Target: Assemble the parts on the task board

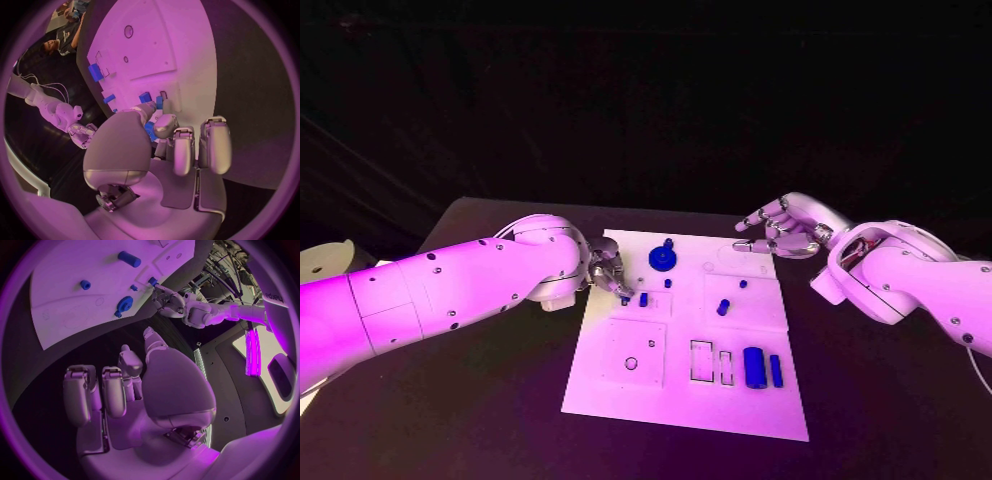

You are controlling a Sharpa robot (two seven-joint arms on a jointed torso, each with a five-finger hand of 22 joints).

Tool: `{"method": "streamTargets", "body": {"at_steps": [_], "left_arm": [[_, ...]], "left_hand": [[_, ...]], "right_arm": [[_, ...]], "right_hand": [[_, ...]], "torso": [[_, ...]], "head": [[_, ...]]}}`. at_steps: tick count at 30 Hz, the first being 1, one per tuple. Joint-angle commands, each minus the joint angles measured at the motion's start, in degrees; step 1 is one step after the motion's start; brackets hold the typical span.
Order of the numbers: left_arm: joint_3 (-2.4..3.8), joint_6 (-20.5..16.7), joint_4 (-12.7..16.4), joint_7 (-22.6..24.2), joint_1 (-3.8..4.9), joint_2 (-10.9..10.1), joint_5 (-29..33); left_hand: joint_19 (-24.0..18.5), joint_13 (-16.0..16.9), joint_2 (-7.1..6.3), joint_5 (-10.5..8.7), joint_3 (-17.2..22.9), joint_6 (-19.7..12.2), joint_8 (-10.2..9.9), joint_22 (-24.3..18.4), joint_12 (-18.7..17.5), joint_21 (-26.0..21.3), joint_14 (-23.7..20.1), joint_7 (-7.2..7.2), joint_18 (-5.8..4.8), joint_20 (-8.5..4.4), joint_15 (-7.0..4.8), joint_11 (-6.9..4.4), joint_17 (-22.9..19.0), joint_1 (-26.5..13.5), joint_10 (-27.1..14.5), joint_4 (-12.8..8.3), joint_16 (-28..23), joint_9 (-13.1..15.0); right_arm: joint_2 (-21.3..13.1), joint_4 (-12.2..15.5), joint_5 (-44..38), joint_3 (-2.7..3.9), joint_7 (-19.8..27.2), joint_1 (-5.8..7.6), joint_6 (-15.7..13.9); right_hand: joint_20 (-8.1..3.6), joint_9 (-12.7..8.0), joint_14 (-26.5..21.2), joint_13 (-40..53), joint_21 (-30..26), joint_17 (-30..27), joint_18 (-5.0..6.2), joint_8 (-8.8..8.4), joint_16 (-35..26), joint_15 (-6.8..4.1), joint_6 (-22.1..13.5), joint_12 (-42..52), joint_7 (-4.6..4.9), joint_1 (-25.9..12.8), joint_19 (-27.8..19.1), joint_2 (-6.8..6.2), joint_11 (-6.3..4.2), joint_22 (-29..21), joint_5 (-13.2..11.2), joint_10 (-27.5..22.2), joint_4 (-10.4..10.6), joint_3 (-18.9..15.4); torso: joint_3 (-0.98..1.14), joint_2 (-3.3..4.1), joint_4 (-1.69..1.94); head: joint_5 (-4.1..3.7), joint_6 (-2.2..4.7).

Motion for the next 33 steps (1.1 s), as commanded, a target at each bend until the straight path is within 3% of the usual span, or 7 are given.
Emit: {"method": "streamTargets", "body": {"at_steps": [1, 16, 33], "left_arm": [[0.03, 1.7, -0.3, -0.1, -0.03, 0.1, -1.8], [0.06, 6.3, -0.1, -0.7, -0.05, -0.4, -1.2], [0.06, 6.8, -0.5, -1.5, -0.05, 0.2, -0.6]], "left_hand": [[3.8, 0.1, -0.04, 0.38, 6.7, 0.6, 0.3, 8.4, 0.3, 0.2, 6.1, -0.38, -0.91, -0.23, -0.1, -0.01, 15.1, 0.7, 0.3, -6.2, 0.2, 0.1], [3.9, 0.7, -0.52, 0.34, 7.1, 0.8, 0.4, 8.5, 0.7, 0.3, 6.1, -0.47, -0.93, -0.24, -0.12, -0.08, 15.1, 0.5, 0.7, -6.5, 0.2, 0.0], [3.9, 0.9, -0.6, 0.33, 7.4, 1.0, 0.4, 8.5, 0.9, 0.2, 6.1, -0.5, -0.93, -0.24, -0.13, -0.1, 15.1, 0.3, 0.8, -6.5, 0.2, 0.0]], "right_arm": [[0.0, 0.0, 0.1, 0.0, 0.3, -0.06, 0.8], [0.0, 0.0, 0.3, 0.0, 0.3, -0.12, 0.9], [-0.1, 0.1, 0.3, 0.0, 0.3, -0.15, 0.9]], "right_hand": [[0.06, 0.1, 4.7, 0.0, -0.2, 9.4, -0.26, 0.17, -0.2, 0.05, 0.4, -0.2, -0.12, -0.2, 1.4, 0.59, -0.12, 6.9, 0.3, -0.5, -0.1, -0.4], [0.06, 0.1, 4.7, 0.0, -0.2, 9.4, -0.26, 0.17, -0.2, 0.05, 0.4, -0.2, -0.12, -0.2, 1.4, 0.59, -0.12, 6.9, 0.3, -0.5, -0.1, -0.4], [0.06, 0.1, 4.7, 0.0, -0.1, 9.4, -0.26, 0.17, -0.2, 0.04, 0.4, -0.2, -0.12, -0.1, 1.5, 0.67, -0.13, 7.0, 0.3, -0.5, -0.1, -0.5]], "torso": [[0.05, -0.04, 0.0], [0.04, -0.02, 0.03], [0.1, -0.02, -0.05]], "head": [[0.11, 0.0], [0.11, -0.25], [0.36, -0.36]]}}
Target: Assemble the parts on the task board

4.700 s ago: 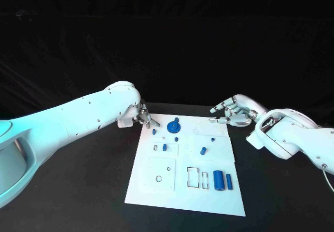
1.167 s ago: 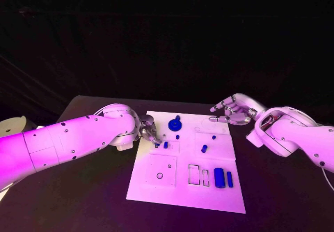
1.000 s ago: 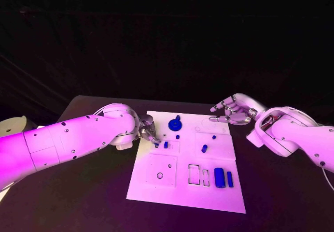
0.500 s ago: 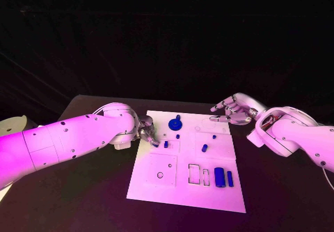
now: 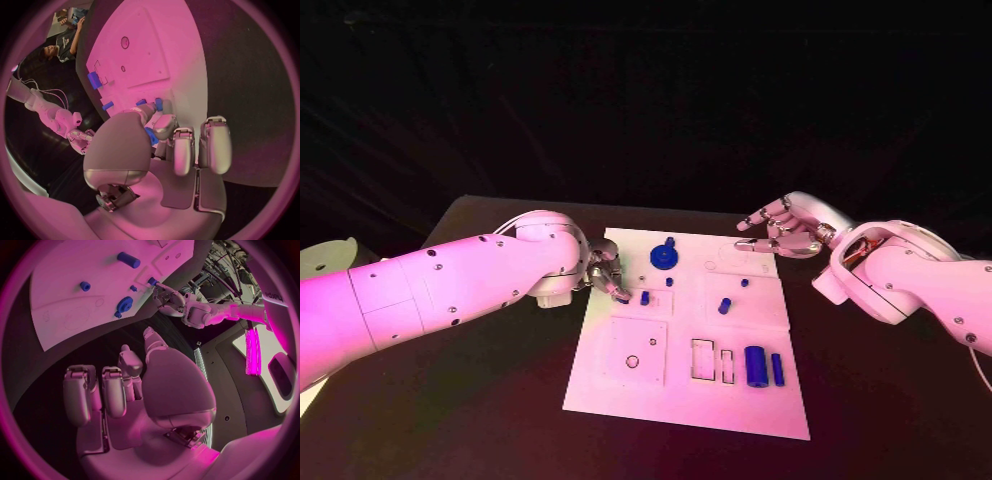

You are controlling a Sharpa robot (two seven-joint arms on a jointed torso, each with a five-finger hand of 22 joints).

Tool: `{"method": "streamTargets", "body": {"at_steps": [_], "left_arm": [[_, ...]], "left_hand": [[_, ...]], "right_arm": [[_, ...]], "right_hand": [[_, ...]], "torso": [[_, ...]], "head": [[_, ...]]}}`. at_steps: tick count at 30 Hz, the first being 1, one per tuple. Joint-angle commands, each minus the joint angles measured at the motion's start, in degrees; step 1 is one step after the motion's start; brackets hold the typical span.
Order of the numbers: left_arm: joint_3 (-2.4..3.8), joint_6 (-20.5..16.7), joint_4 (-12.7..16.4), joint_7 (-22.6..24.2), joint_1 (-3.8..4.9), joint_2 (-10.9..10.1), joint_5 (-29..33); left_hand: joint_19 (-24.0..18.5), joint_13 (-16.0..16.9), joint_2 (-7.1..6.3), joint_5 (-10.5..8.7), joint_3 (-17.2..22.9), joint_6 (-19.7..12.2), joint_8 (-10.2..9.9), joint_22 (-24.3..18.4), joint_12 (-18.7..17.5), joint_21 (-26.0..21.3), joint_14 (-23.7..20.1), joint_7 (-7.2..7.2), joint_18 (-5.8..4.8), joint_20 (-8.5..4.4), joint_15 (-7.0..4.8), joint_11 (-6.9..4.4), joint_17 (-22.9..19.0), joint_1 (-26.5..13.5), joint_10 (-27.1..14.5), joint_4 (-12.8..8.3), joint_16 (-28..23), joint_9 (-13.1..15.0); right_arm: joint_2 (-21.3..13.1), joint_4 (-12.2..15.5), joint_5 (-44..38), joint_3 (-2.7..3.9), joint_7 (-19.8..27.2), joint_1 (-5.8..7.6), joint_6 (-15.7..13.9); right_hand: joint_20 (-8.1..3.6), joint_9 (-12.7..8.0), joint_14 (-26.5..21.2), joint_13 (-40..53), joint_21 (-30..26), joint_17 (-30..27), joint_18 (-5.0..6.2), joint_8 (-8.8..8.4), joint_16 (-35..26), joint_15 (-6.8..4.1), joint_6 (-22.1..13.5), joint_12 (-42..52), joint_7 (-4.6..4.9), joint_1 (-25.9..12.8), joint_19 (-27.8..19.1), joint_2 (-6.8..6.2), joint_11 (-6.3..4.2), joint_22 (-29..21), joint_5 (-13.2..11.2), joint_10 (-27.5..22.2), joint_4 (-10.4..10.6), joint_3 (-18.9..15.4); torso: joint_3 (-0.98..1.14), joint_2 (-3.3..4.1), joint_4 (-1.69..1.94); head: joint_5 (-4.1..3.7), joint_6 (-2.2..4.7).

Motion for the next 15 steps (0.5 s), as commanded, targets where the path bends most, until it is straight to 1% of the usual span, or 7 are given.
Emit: {"method": "streamTargets", "body": {"at_steps": [1, 2, 4, 7, 11, 13, 15], "left_arm": [[-0.15, 2.2, -0.3, -1.3, -0.17, 0.4, 0.6], [-0.15, 2.3, -0.4, -1.6, -0.17, 0.6, 0.7], [-0.17, 2.6, -0.7, -2.1, -0.17, 0.9, 0.9], [-0.2, 3.0, -1.1, -2.7, -0.22, 1.5, 1.1], [-0.27, 3.3, -1.5, -3.4, -0.33, 2.0, 1.6], [-0.3, 3.6, -1.6, -3.6, -0.36, 2.2, 1.9], [-0.32, 3.7, -1.8, -4.1, -0.38, 2.3, 2.1]], "left_hand": [[3.9, 0.1, -0.22, 0.16, 7.2, 1.0, 0.2, 8.4, 0.4, 0.2, 6.1, -0.6, -0.92, -0.25, -0.13, -0.09, 15.1, -0.2, 0.5, -6.6, 0.2, 0.0], [3.9, 0.0, -0.14, 0.11, 7.3, 1.1, 0.2, 8.4, 0.3, 0.2, 6.1, -0.61, -0.92, -0.25, -0.14, -0.09, 15.1, -0.5, 0.5, -6.5, 0.2, 0.0], [3.8, -0.2, 0.02, -0.26, 7.4, 1.2, 0.2, 8.3, 0.1, 0.1, 6.1, -0.65, -0.9, -0.26, -0.15, -0.1, 15.1, -0.9, 0.5, -6.3, 0.2, 0.0], [3.8, -0.3, 0.39, -1.75, 7.7, 1.4, 0.2, 8.3, -0.1, 0.1, 6.1, -0.78, -0.89, -0.28, -0.2, -0.18, 15.1, -1.7, 0.5, -6.0, 0.2, 0.0], [3.8, -0.2, 0.61, -2.83, 7.6, 1.6, 0.3, 8.4, 0.0, 0.1, 6.1, -0.88, -0.9, -0.32, -0.26, -0.24, 15.1, -2.3, 0.5, -5.7, 0.2, 0.1], [3.8, -0.2, 0.61, -3.17, 7.4, 1.7, 0.4, 8.4, 0.0, 0.1, 6.1, -0.94, -0.9, -0.34, -0.28, -0.28, 15.1, -2.8, 0.6, -5.5, 0.2, 0.1], [3.9, -0.2, 0.3, -3.45, 6.8, 1.9, 0.5, 8.5, 0.0, 0.2, 6.1, -1.07, -0.92, -0.36, -0.33, -0.34, 15.1, -3.4, 0.6, -5.3, 0.2, 0.2]], "right_arm": [[0.0, 0.1, -0.1, 0.0, 0.3, -0.04, 0.7], [0.0, 0.1, -0.1, 0.0, 0.3, -0.04, 0.7], [0.0, 0.2, -0.1, 0.0, 0.3, -0.05, 0.7], [0.0, 0.2, -0.1, 0.0, 0.3, -0.05, 0.7], [0.0, 0.2, -0.1, 0.0, 0.3, -0.05, 0.7], [0.0, 0.2, -0.1, 0.0, 0.3, -0.05, 0.8], [0.0, 0.2, -0.1, 0.0, 0.3, -0.05, 0.8]], "right_hand": [[0.06, 0.1, 4.7, 0.0, -0.2, 9.4, -0.27, 0.17, -0.2, 0.04, 0.4, -0.2, -0.12, -0.1, 1.5, 0.67, -0.13, 7.0, 0.3, -0.5, 0.1, -0.3], [0.06, 0.1, 4.7, 0.0, -0.2, 9.4, -0.27, 0.17, -0.2, 0.04, 0.4, -0.2, -0.12, -0.1, 1.5, 0.67, -0.13, 7.0, 0.3, -0.5, 0.1, -0.3], [0.06, 0.1, 4.7, 0.0, -0.2, 9.4, -0.27, 0.17, -0.2, 0.04, 0.4, -0.2, -0.12, -0.1, 1.5, 0.67, -0.13, 7.0, 0.3, -0.5, 0.1, -0.3], [0.06, 0.1, 4.7, 0.0, -0.2, 9.4, -0.27, 0.17, -0.2, 0.04, 0.4, -0.2, -0.12, -0.1, 1.5, 0.67, -0.13, 7.0, 0.3, -0.5, 0.1, -0.3], [0.06, 0.1, 4.7, 0.0, -0.2, 9.4, -0.27, 0.17, -0.2, 0.04, 0.4, -0.2, -0.12, -0.1, 1.5, 0.67, -0.13, 7.0, 0.3, -0.5, 0.1, -0.3], [0.06, 0.1, 4.7, 0.0, -0.2, 9.4, -0.27, 0.17, -0.2, 0.04, 0.4, -0.2, -0.12, -0.1, 1.5, 0.67, -0.13, 7.0, 0.3, -0.5, 0.1, -0.3], [0.06, 0.1, 4.7, 0.0, -0.2, 9.4, -0.27, 0.17, -0.2, 0.04, 0.4, -0.2, -0.12, -0.1, 1.5, 0.67, -0.13, 7.0, 0.3, -0.5, 0.1, -0.3]], "torso": [[0.01, 0.02, -0.06], [-0.01, 0.01, -0.06], [0.02, 0.04, -0.04], [0.03, 0.03, -0.1], [0.03, 0.01, -0.1], [0.06, 0.0, -0.06], [0.06, -0.01, -0.04]], "head": [[0.11, -0.08], [0.13, -0.11], [0.05, -0.13], [0.06, -0.16], [-0.07, -0.23], [-0.09, -0.27], [-0.09, -0.24]]}}
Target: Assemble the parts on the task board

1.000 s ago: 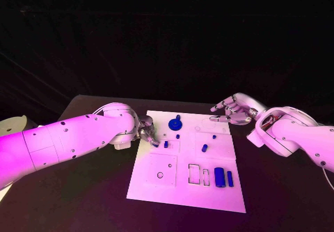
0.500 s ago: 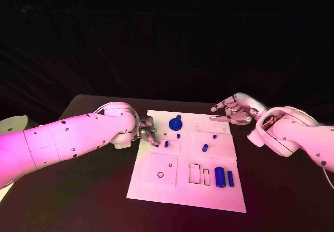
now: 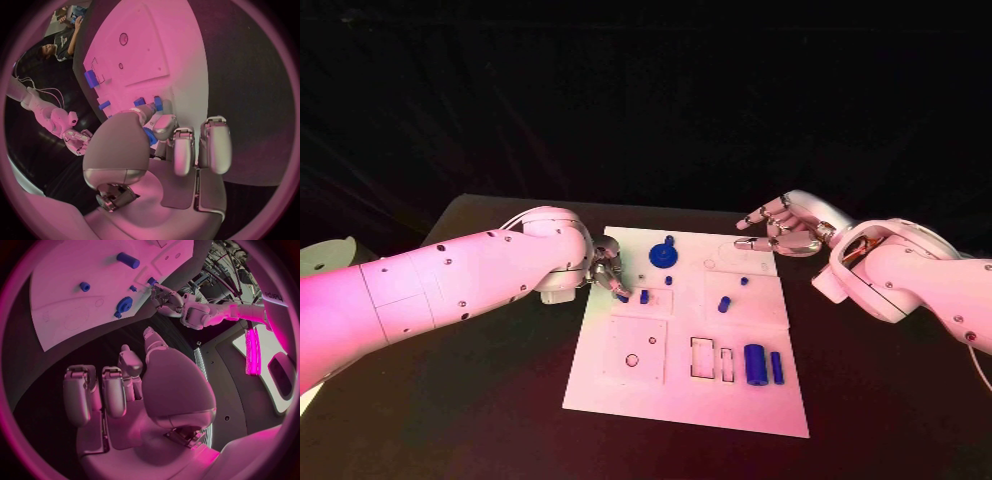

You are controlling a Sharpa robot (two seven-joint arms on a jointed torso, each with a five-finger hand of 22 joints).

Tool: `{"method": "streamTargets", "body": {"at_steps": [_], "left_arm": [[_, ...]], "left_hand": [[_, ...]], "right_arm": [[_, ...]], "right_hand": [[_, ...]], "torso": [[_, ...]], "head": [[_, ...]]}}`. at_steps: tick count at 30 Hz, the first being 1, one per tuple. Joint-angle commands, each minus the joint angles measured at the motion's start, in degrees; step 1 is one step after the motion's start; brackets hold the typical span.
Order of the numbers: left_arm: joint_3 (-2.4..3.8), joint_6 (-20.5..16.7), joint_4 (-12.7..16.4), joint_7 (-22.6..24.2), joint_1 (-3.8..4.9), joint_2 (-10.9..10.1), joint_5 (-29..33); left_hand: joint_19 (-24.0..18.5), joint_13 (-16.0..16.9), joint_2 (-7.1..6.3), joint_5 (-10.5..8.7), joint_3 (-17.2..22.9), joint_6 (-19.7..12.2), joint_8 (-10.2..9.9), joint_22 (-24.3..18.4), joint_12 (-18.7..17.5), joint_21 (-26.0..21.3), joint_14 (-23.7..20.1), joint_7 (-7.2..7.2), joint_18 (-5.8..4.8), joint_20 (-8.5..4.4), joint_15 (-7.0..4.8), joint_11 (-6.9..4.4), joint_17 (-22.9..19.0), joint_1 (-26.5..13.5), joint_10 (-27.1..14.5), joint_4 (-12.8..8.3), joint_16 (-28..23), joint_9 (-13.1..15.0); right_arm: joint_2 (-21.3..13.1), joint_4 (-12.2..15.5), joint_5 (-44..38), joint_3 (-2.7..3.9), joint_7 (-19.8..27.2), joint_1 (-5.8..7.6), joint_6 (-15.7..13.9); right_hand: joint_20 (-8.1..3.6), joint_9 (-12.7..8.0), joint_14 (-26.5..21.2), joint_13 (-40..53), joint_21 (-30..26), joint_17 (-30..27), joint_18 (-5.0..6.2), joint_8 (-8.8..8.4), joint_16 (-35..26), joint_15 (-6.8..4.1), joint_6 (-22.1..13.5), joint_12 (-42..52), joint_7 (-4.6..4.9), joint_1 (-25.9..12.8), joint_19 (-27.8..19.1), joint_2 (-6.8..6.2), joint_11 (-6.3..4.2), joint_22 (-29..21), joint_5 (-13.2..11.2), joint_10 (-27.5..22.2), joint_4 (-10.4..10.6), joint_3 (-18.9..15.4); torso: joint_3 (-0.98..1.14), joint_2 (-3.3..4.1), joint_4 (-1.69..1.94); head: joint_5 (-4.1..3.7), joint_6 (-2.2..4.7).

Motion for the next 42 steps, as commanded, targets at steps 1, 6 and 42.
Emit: {"method": "streamTargets", "body": {"at_steps": [1, 6, 42], "left_arm": [[-0.42, 2.9, -0.1, -2.0, -0.56, 0.5, 1.7], [-0.44, 2.8, -0.5, -2.7, -0.58, 0.8, 1.0], [-0.45, 1.5, -1.0, -3.5, -0.56, 1.4, -0.4]], "left_hand": [[3.9, 0.2, -0.05, -0.29, 2.9, 1.8, 0.4, 8.6, -0.1, 0.2, 6.1, -1.35, -0.94, -0.39, -0.37, -0.21, 15.1, -1.0, 0.5, -3.1, 0.2, 0.1], [4.0, 0.8, 0.08, -0.35, 1.9, 2.3, 0.5, 8.8, 0.3, 0.4, 6.1, -1.53, -0.98, -0.47, -0.49, -0.35, 15.1, -1.8, 0.8, -2.6, 0.2, 0.1], [4.9, 3.5, -0.79, 4.31, -4.9, 5.5, 1.0, 11.4, 2.1, 2.8, 6.1, -2.69, -1.65, -1.13, -1.26, -1.31, 15.1, -10.3, 2.7, 1.6, 0.2, 0.0]], "right_arm": [[0.0, 0.1, -0.1, 0.0, 0.4, -0.04, 0.9], [0.1, 0.1, -0.1, 0.0, 0.4, -0.04, 1.0], [-0.2, 0.4, -0.1, 0.0, 0.3, 0.02, 1.1]], "right_hand": [[0.06, 0.1, 4.7, 0.0, -0.2, 9.4, -0.26, 0.17, -0.2, 0.04, 0.4, -0.2, -0.12, -0.1, 1.5, 0.67, -0.13, 7.0, 0.3, -0.5, 0.1, -0.3], [0.06, 0.1, 4.7, 0.0, -0.2, 9.4, -0.26, 0.17, -0.2, 0.04, 0.4, -0.2, -0.12, -0.1, 1.5, 0.67, -0.13, 7.0, 0.3, -0.5, 0.1, -0.3], [0.05, 0.1, 4.7, 0.0, -0.2, 9.3, -0.25, 0.19, -0.2, 0.03, 0.5, -0.1, -0.13, -0.1, 1.4, 0.79, -0.14, 7.0, 0.5, -0.5, 0.2, -0.5]], "torso": [[0.03, -0.03, 0.05], [-0.03, 0.0, 0.07], [-0.04, -0.02, 0.06]], "head": [[-0.04, 0.0], [-0.05, -0.04], [-0.37, -0.39]]}}
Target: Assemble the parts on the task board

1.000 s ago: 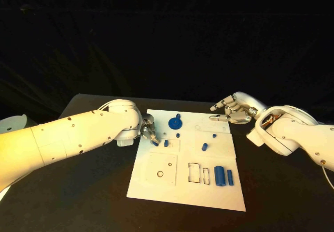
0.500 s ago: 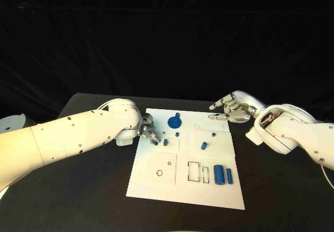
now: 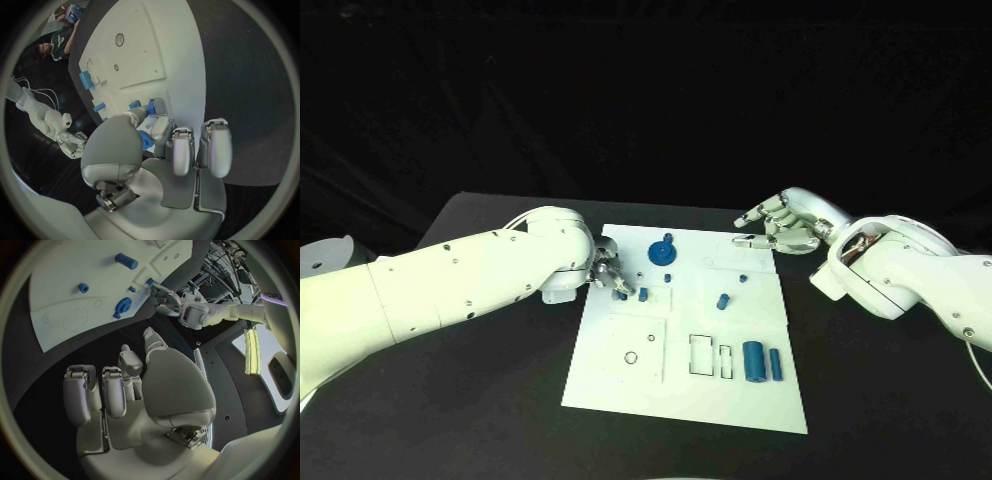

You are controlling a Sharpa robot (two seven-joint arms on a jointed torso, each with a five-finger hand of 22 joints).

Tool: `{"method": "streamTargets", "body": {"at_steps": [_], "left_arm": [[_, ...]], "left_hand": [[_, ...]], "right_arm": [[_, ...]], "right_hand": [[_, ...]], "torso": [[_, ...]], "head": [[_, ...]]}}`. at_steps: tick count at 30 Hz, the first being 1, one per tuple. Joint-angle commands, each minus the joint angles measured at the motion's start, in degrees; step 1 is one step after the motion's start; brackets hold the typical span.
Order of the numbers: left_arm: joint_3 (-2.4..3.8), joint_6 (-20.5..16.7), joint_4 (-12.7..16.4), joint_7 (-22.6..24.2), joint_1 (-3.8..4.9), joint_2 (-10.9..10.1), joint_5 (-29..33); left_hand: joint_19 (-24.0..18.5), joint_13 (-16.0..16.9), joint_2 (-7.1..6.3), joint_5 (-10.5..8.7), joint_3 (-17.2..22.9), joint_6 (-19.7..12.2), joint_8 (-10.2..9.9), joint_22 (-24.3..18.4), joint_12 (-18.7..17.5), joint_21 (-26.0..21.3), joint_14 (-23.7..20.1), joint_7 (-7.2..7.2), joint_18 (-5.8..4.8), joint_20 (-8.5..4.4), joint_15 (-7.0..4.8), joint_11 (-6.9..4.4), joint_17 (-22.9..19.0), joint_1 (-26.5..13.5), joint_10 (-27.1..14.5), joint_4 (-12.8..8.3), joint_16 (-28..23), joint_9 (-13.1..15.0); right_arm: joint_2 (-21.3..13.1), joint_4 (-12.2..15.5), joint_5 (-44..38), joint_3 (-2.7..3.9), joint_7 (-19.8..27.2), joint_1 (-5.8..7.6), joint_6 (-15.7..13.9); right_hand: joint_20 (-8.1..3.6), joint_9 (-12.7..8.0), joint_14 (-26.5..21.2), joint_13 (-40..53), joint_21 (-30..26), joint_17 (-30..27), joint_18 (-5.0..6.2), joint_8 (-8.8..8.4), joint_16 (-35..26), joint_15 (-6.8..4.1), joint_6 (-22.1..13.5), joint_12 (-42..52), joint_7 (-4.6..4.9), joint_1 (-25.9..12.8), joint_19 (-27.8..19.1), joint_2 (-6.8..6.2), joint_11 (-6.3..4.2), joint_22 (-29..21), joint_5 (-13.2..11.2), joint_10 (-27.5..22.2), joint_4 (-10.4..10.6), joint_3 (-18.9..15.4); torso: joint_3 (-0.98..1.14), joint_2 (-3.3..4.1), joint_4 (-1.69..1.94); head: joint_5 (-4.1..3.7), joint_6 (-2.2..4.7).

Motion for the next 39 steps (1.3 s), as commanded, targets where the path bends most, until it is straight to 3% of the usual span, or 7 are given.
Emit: {"method": "streamTargets", "body": {"at_steps": [1, 14, 20, 29, 39], "left_arm": [[-0.19, 1.2, -0.1, -0.6, -0.27, 0.1, -0.2], [-0.18, 1.4, -0.4, -0.7, -0.27, 0.1, -0.2], [-0.17, 1.2, -0.4, -0.7, -0.27, 0.0, -0.2], [-0.15, 0.0, -0.2, -0.7, -0.27, -0.2, -0.2], [-0.06, -4.7, 0.4, -0.3, -0.28, -0.7, 0.5]], "left_hand": [[4.7, 0.1, 0.04, 0.27, -0.5, 0.2, -0.1, 11.4, 0.4, 0.4, 6.1, 0.34, -0.75, -0.52, -0.44, -0.1, 15.1, -0.8, 0.5, 0.2, 0.2, 0.1], [4.8, 0.3, -0.34, 0.2, -2.9, 0.8, 0.2, 11.8, 0.5, 0.7, 6.1, 0.22, -0.83, -0.62, -0.54, -0.2, 15.1, -3.0, 0.7, 1.7, 0.2, 0.3], [4.9, 0.5, -0.87, -0.08, -6.2, 1.1, 0.7, 12.1, 0.6, 1.0, 6.1, 0.17, -0.92, -0.66, -0.57, -0.24, 15.1, -4.6, 0.9, 3.1, 0.2, 0.6], [5.0, 0.5, -0.55, -1.16, -10.4, 1.0, 1.1, 12.4, 0.5, 1.3, 6.1, -0.01, -0.99, -0.79, -0.71, -0.39, 15.1, -4.9, 1.0, 4.5, 0.2, 0.8], [4.9, -0.1, -0.01, -1.56, -12.8, 0.8, 1.3, 12.2, 0.0, 1.0, 6.1, -0.01, -0.91, -0.86, -0.75, -0.41, 15.1, -4.8, 0.8, 5.6, 0.2, 0.9]], "right_arm": [[0.0, 0.1, -0.2, 0.0, 0.3, -0.01, 0.7], [-0.1, 0.2, -0.2, 0.0, 0.2, 0.0, 0.7], [-0.1, 0.2, -0.2, 0.0, 0.3, 0.0, 0.6], [-0.1, 0.1, -0.2, 0.0, 0.2, 0.0, 0.6], [0.0, 0.0, -0.2, 0.0, 0.3, 0.0, 0.7]], "right_hand": [[0.05, 0.1, 4.7, 0.0, -0.2, 9.3, -0.26, 0.19, -0.2, 0.04, 0.3, -0.1, 0.05, 0.2, 1.4, 0.55, -0.14, 6.9, 0.2, -0.4, 0.1, -0.4], [0.05, 0.1, 4.7, -0.1, -0.2, 9.3, -0.25, 0.19, -0.2, 0.04, 0.3, -0.3, 0.05, -0.1, 1.4, 0.55, -0.13, 6.9, 0.4, -0.5, 0.4, -0.8], [0.04, 0.1, 4.7, -0.3, -0.3, 9.2, -0.23, 0.15, -0.3, 0.04, 0.3, -0.3, 0.05, -0.5, 1.4, 0.48, -0.12, 6.8, 1.6, -0.6, 1.0, -1.9], [0.04, 0.1, 4.7, -0.3, -0.3, 9.1, -0.22, 0.15, -0.4, 0.04, 0.3, -0.3, 0.05, -0.6, 1.4, 0.53, -0.13, 6.8, 2.1, -0.6, 1.1, -2.3], [0.04, 0.1, 4.7, -0.3, -0.3, 9.1, -0.21, 0.16, -0.4, 0.04, 0.3, -0.3, 0.05, -0.6, 1.3, 0.58, -0.13, 6.7, 2.3, -0.6, 1.2, -2.4]], "torso": [[-0.04, 0.0, -0.01], [-0.02, -0.02, 0.0], [-0.04, -0.03, -0.06], [-0.04, -0.02, 0.01], [-0.07, -0.02, 0.01]], "head": [[-0.05, -0.01], [-0.05, 0.01], [-0.07, 0.11], [-0.1, 0.14], [-0.13, 0.27]]}}
